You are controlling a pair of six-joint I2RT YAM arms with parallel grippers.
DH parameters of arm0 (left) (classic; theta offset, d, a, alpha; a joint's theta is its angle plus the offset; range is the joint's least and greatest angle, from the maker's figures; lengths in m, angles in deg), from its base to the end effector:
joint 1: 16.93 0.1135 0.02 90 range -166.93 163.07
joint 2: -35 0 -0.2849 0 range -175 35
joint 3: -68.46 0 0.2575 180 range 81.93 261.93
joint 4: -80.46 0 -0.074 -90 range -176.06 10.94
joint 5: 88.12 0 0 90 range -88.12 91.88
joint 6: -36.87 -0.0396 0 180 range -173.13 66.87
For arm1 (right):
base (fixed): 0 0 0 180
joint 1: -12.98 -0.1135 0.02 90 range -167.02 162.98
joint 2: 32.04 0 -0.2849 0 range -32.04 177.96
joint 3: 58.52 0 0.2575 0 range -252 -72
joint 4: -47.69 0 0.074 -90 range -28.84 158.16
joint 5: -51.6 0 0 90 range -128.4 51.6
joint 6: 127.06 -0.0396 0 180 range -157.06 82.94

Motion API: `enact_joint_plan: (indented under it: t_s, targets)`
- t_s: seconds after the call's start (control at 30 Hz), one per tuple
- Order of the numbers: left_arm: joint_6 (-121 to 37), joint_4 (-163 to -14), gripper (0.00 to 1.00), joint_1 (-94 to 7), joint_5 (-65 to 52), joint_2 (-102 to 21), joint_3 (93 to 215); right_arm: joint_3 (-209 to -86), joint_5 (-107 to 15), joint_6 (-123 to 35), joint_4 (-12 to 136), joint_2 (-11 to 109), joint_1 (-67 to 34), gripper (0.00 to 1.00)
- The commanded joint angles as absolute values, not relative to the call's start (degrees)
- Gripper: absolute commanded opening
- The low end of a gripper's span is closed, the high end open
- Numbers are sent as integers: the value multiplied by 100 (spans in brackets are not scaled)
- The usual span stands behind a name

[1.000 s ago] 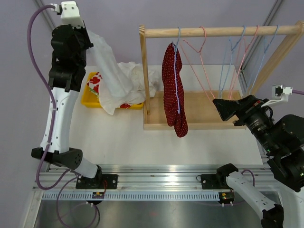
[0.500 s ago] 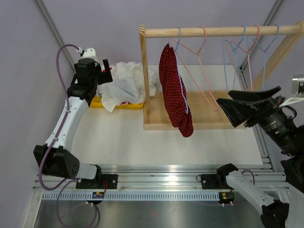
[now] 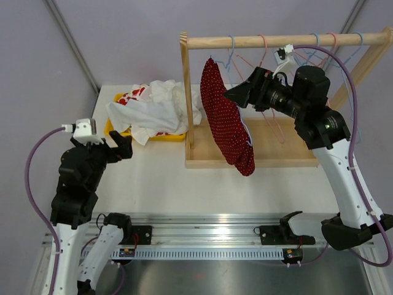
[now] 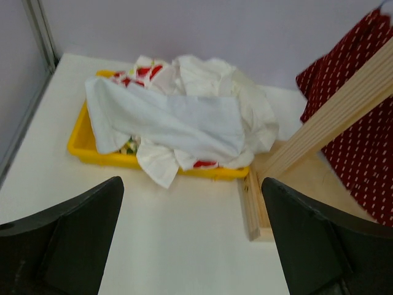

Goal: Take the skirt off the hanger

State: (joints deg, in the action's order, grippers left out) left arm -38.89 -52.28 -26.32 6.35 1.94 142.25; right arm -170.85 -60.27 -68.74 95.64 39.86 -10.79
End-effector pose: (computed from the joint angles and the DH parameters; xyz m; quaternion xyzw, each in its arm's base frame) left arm 0.0884 -0.0115 0.4240 -0.0575 0.7439 -0.1077 0.6570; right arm 0.2112 0.1091 0.5368 -0.0738 0.7452 0.4274 0.5066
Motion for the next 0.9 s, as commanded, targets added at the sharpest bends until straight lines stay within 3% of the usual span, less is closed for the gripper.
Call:
enact_joint_plan:
  t_s: [0.0,0.1,0.13,0.23,0.33,0.6,0.67,0.77,0.83,0.87]
  targets:
    - [-3793,-4546,99,-2651,118,500,13600,-17325,-5985,-6799,9193,3853,-1215,89]
    - [-3723,-4545,99,-2651,-23,774,13300,-17141,-6090,-6966,8938,3985,-1260,80]
    - [-3696,-4563,99,-2651,-93,801,13274,-17105,-6143,-7010,8816,4012,-1312,61]
    - [-3687,-4633,99,-2651,-243,784,13282,-17070,-6170,-7063,8779,4108,-1409,35]
    - [-3679,-4765,99,-2651,-462,670,13404,-17123,-6135,-7019,8902,4161,-1435,30]
    - [-3635,-5169,99,-2721,-858,82,13975,-17219,-6108,-7046,8999,4196,-1435,0]
    - [-3635,-5248,99,-2800,-850,-164,14282,-17342,-6099,-7054,8999,4223,-1435,0]
    - [-3705,-5406,99,-3578,-579,-533,14712,-17938,-6134,-7028,9192,4415,-1435,0]
    - [-3871,-5433,99,-4299,237,-1095,14994,-18403,-6169,-7019,9463,4556,-1427,0]
    - [-3959,-5424,99,-5200,736,-1297,15309,-18858,-6178,-7037,9552,4679,-1427,0]
